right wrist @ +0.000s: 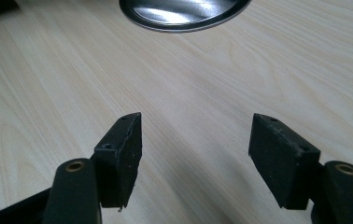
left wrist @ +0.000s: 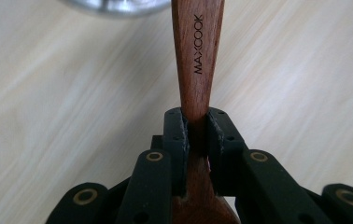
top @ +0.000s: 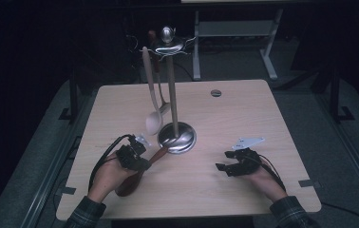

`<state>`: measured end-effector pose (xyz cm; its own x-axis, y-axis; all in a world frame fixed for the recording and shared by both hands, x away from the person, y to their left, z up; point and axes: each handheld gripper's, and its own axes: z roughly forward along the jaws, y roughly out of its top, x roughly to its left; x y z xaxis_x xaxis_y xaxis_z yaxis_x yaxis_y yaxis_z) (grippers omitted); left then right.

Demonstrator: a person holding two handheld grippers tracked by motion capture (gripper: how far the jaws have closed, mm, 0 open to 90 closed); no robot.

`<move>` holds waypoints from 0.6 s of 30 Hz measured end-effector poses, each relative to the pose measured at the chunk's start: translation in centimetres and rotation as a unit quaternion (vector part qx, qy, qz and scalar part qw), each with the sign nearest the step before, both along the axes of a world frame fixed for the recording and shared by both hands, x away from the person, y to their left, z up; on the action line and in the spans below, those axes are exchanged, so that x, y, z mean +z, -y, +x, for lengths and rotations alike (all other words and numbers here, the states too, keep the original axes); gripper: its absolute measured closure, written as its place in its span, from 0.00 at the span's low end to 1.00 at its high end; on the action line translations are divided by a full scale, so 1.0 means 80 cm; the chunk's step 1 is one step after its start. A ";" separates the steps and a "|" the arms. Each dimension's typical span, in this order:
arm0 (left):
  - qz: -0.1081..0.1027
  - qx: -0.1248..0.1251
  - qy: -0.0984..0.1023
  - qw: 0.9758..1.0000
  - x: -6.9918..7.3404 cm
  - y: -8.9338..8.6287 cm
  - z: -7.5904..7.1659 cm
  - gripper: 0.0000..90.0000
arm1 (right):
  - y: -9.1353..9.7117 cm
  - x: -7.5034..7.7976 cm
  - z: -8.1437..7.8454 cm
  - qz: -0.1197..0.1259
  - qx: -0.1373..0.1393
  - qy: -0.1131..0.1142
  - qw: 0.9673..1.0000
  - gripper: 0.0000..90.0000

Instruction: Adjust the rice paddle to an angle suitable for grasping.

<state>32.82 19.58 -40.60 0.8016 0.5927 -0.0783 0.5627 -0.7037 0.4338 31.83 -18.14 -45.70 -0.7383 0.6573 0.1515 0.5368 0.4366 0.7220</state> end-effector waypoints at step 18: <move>-0.214 -0.002 0.121 0.969 0.045 -0.020 -0.025 0.87 | -0.003 0.013 0.001 0.029 -0.003 0.015 0.999 0.40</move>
<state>30.82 21.22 -37.02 0.8296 0.5441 -0.1253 0.4052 -0.4324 0.8055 31.89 -17.94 -44.68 -0.7393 0.6520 0.1684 0.5175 0.3901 0.7616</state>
